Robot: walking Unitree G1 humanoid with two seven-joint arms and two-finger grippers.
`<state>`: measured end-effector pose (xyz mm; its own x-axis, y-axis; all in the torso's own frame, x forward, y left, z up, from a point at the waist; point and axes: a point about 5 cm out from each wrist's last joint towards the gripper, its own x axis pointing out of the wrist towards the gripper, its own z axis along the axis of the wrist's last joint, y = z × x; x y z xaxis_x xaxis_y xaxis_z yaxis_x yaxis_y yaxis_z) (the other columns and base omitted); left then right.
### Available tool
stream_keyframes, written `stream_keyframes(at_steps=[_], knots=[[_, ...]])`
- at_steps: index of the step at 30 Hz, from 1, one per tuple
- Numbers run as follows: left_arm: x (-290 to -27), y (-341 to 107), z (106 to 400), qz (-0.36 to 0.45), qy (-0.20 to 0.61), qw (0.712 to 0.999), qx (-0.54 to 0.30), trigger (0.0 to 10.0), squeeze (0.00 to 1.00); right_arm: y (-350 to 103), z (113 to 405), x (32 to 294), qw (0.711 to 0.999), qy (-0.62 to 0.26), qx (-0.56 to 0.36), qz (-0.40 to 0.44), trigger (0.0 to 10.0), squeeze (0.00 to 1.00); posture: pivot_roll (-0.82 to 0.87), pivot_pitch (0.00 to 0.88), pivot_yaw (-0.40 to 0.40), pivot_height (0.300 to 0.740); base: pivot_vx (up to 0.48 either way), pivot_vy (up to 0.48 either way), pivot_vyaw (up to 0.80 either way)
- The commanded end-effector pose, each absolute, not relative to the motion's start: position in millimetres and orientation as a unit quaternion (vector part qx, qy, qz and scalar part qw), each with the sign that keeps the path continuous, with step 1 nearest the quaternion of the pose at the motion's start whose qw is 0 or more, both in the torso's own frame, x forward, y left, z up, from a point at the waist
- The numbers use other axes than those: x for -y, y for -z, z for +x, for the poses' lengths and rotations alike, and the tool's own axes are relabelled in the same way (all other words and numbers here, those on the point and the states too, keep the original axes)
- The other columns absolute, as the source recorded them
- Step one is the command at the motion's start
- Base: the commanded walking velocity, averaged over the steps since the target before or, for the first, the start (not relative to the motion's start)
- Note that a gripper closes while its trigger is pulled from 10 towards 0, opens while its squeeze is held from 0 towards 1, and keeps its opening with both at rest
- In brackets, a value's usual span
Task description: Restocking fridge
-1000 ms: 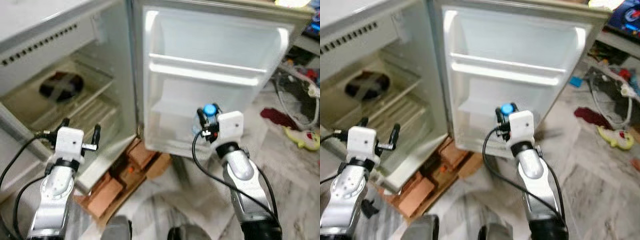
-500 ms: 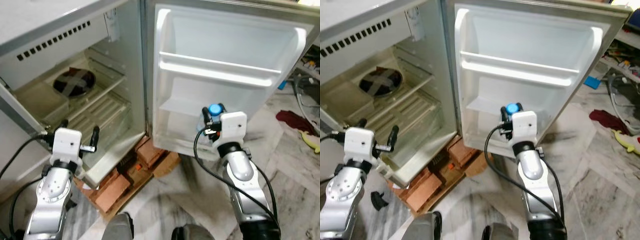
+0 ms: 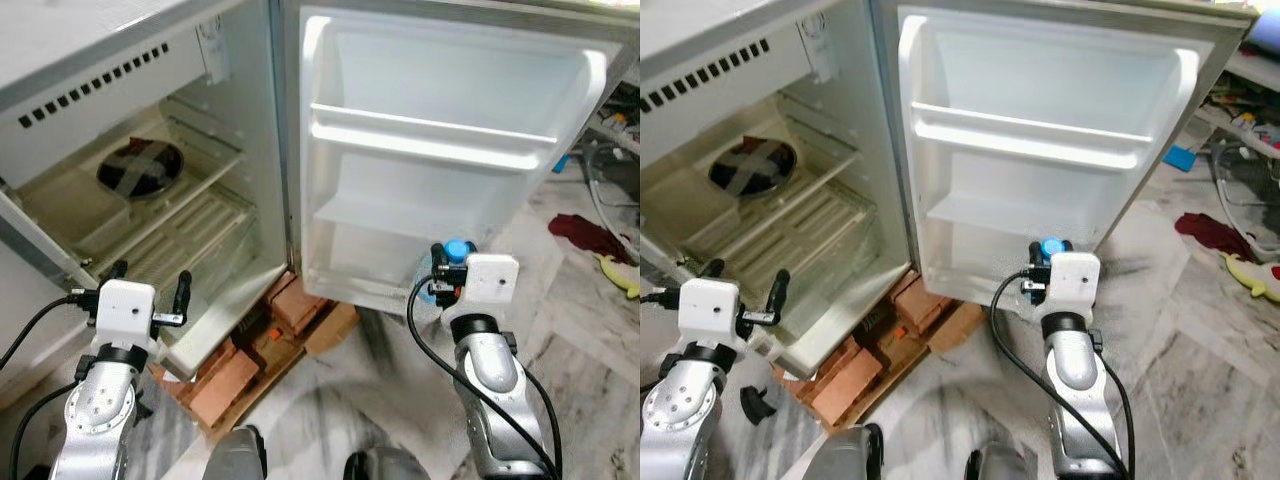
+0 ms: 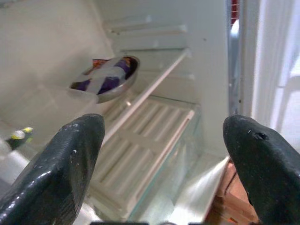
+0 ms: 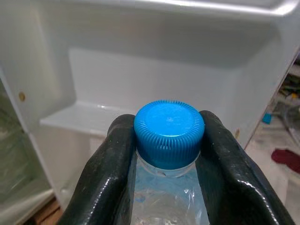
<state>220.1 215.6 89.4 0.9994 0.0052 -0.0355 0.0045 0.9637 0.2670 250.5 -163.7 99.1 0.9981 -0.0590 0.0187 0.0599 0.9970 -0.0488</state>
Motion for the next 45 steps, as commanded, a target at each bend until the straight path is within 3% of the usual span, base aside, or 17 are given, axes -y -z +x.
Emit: stream_keyframes(at_steps=[1,21,34,41,45], knots=[[-211,-93,220,0.134,0.011,0.991,-0.014,10.0,0.0,-108,254,167,0.998,0.037,0.031,-0.028,10.0,0.0,0.01,0.132,-0.017,0.74,0.0,0.0,0.0],[-204,-96,230,0.123,0.039,0.992,-0.001,10.0,0.0,-117,260,164,0.999,0.025,0.04,-0.022,10.0,0.0,-0.01,0.139,-0.029,0.74,0.204,0.0,0.0],[-208,-92,203,0.119,0.018,0.993,-0.022,10.0,0.0,-107,222,175,0.999,0.03,-0.001,-0.015,10.0,0.0,-0.01,0.133,-0.033,0.74,0.192,0.0,0.0],[-210,-88,199,0.112,0.006,0.993,-0.033,10.0,0.0,-105,220,176,1.0,0.025,-0.012,-0.014,10.0,0.0,-0.01,0.137,-0.035,0.74,0.0,0.0,0.0],[-211,-89,202,0.117,0.006,0.993,-0.033,10.0,0.0,-103,222,163,1.0,-0.017,-0.021,0.007,10.0,0.0,-0.01,0.135,-0.034,0.74,0.0,0.0,0.0]])
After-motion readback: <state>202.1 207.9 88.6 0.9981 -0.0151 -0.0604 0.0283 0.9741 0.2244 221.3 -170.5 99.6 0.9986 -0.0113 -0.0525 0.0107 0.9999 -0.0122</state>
